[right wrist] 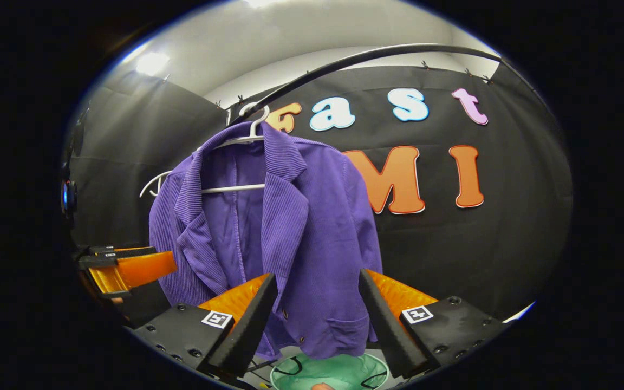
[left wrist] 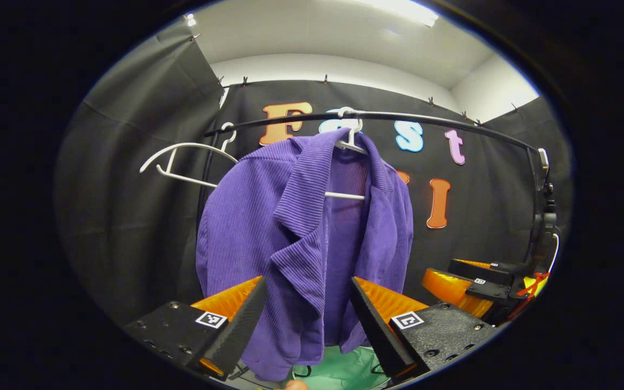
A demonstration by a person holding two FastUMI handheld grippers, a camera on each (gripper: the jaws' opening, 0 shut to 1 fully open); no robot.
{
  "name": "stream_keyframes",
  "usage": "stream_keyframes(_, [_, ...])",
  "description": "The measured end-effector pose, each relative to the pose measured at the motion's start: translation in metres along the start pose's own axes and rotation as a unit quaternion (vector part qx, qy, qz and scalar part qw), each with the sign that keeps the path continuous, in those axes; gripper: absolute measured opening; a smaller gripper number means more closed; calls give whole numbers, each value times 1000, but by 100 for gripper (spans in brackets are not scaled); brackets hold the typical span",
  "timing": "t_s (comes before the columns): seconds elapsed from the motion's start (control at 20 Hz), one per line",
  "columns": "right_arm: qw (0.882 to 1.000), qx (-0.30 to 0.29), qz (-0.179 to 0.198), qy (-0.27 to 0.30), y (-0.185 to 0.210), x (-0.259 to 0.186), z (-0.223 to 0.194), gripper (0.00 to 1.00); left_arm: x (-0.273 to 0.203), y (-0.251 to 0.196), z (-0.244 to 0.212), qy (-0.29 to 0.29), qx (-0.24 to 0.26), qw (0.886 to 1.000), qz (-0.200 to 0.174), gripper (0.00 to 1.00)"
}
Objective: Grasp the clothes on the hanger with both hands and then place them into the laundry hamper below.
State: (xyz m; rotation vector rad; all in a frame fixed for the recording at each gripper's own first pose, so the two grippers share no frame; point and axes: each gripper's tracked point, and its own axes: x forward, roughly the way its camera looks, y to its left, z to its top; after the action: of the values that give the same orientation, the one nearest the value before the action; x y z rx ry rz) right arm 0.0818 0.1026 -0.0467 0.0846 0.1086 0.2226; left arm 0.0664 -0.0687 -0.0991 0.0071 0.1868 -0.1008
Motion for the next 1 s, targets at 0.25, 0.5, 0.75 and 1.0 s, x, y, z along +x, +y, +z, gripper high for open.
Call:
stream_keyframes(0.25, [999,0,33,11,33,43,-14,98,36,9,-17,9,-23,1000,13,92])
stream_keyframes(0.5, [999,-13,33,18,45,90,-27,98,67,21,-23,4,-21,999,33,93])
stream_keyframes(0.75, [999,12,23,22,40,118,-33,85,89,29,-26,-8,-26,999,46,90])
stream_keyframes(1.0, [999,13,32,-11,28,108,-18,22,99,37,-28,-15,-39,998,54,18])
